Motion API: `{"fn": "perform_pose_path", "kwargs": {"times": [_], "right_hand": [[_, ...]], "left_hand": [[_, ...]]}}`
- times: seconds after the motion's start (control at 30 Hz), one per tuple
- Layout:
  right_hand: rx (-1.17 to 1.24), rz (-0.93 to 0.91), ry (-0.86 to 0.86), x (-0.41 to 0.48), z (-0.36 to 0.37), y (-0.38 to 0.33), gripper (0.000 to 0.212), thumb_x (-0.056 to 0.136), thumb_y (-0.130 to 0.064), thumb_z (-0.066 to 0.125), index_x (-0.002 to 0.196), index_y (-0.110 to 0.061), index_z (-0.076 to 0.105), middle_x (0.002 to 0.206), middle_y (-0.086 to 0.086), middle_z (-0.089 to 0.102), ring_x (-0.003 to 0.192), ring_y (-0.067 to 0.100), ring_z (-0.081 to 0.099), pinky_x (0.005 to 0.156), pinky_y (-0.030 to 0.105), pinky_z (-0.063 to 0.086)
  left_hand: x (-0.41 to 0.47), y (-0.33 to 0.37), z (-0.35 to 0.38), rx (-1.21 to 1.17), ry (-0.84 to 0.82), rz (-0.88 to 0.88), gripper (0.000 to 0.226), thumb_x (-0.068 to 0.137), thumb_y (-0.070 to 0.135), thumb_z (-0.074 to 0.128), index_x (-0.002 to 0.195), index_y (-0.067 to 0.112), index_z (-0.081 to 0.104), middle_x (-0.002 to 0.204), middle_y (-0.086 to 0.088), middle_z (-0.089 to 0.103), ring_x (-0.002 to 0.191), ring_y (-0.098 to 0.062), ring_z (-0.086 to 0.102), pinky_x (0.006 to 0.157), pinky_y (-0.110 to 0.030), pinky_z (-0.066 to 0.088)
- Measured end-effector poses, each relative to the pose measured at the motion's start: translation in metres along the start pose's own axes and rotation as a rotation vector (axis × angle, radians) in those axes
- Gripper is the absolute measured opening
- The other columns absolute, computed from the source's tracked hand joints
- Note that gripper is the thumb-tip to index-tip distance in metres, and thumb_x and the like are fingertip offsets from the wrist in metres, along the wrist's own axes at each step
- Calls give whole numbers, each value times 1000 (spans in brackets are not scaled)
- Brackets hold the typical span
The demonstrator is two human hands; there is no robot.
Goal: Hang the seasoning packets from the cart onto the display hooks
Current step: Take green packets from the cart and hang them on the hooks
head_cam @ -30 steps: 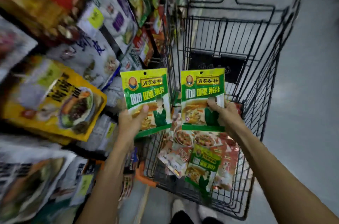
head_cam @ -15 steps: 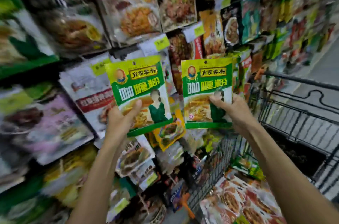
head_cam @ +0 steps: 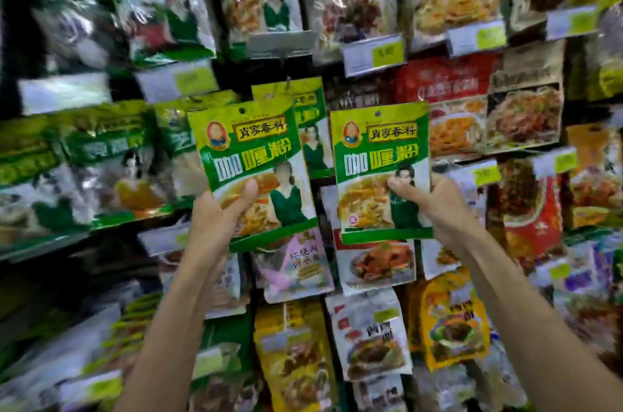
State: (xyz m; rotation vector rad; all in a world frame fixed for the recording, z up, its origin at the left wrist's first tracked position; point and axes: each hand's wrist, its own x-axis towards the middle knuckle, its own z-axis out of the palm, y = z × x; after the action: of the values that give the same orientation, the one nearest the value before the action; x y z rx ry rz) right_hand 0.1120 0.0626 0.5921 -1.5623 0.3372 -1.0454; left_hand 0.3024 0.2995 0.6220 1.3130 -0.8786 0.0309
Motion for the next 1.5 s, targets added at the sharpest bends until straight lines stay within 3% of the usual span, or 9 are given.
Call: {"fn": "perform_pose_path", "kwargs": {"times": [0.23, 0.37, 0.6, 0.73, 0.83, 0.93, 1.2, 1.43, 1.5], "right_hand": [[10, -87, -219, 30, 80, -25, 45, 88, -17, 68, 47, -35, 66, 45, -21, 56, 49, -11, 56, 48, 5, 39], [25, -113, -216, 50, 103, -31, 17, 83, -20, 73, 68, -19, 65, 58, -15, 64, 53, -4, 61, 48, 8, 43], [73, -60, -153, 72, 112, -43, 17, 81, -21, 76, 80, -8, 66, 69, -4, 69, 60, -1, 67, 48, 11, 48], [79, -38, -143, 80, 112, -46, 15, 80, -22, 76, 79, -11, 66, 63, -8, 71, 60, 4, 68, 51, 17, 52], [65, -8, -152, 83, 114, -48, 17, 80, -26, 76, 81, -12, 67, 66, -5, 73, 62, 6, 70, 51, 17, 52], [62, 24, -161, 84, 114, -52, 21, 79, -29, 76, 84, -11, 66, 66, -7, 73, 62, 3, 69, 51, 14, 50], [73, 131, -157, 86, 108, -51, 49, 75, -33, 79, 110, -4, 62, 97, 1, 69, 92, 10, 60, 72, 25, 43], [28, 137, -161, 88, 114, -50, 31, 79, -31, 76, 100, -11, 65, 82, -7, 72, 86, 6, 64, 63, 14, 48], [-3, 107, -105, 91, 118, -44, 31, 81, -30, 75, 103, -12, 64, 100, 2, 70, 104, 19, 61, 87, 28, 50]], "left_hand": [[15, 21, -69, 8, 109, 13, 30, 64, 48, 75, 89, 31, 71, 95, 10, 74, 87, -6, 68, 81, -31, 49], [28, 24, -89, 4, 125, 19, 16, 74, 36, 73, 86, 25, 72, 92, 5, 75, 90, -14, 71, 78, -32, 54], [47, 22, -85, -7, 161, 76, 24, 85, 20, 67, 66, 20, 53, 44, 17, 57, 38, 7, 50, 40, -6, 37], [53, 20, -83, 0, 105, 49, 29, 68, 39, 71, 73, 12, 61, 53, 15, 64, 49, 5, 56, 60, -17, 47], [56, 21, -83, -7, 90, -22, 83, 57, 53, 77, 110, -7, 59, 92, -2, 68, 91, -12, 61, 95, -50, 48], [58, 23, -83, -23, 76, -59, 120, 44, 63, 78, 134, -9, 40, 130, -21, 53, 123, -35, 50, 107, -55, 37], [57, 21, -74, -56, 51, -20, 36, 66, 40, 73, 94, 19, 66, 103, -5, 73, 106, -25, 65, 103, -51, 43], [57, 22, -67, -125, 74, -9, 40, 63, 39, 74, 91, 22, 51, 104, -4, 68, 110, -26, 62, 105, -49, 41], [59, 21, -66, -120, 51, -22, 44, 63, 41, 75, 96, 15, 59, 105, -8, 70, 110, -27, 62, 105, -50, 41]]}}
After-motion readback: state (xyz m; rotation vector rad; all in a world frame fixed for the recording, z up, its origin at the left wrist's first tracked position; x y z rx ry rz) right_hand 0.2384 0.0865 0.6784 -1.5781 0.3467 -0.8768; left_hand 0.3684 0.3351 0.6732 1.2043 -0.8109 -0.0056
